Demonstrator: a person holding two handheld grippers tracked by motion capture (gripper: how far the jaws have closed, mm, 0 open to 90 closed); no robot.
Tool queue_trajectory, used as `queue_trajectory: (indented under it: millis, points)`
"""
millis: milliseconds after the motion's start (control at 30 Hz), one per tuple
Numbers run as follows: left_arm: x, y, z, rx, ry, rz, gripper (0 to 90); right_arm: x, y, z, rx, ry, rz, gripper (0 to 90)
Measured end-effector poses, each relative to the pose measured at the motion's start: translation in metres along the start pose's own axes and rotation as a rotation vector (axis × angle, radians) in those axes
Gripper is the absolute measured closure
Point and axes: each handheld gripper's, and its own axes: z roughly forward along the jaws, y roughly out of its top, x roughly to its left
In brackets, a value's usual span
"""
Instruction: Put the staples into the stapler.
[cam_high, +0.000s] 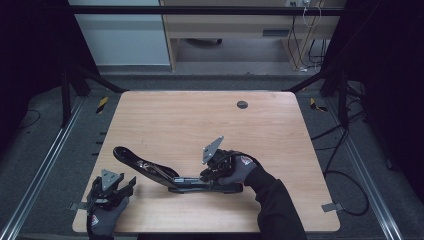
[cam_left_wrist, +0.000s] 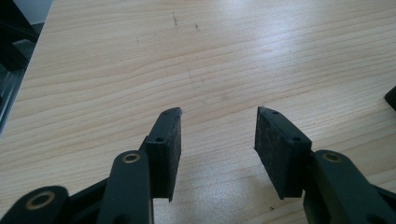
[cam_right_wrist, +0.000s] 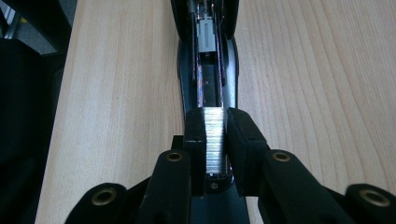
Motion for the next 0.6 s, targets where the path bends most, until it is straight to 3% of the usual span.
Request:
queue_trajectory:
  millis: [600]
  points:
    - [-0.0001, 0.0, 0.0001, 0.0, 0.001, 0.001, 50.6, 0.0, -0.0009, 0.0002, 0.008, -0.004, -0.005, 78.2]
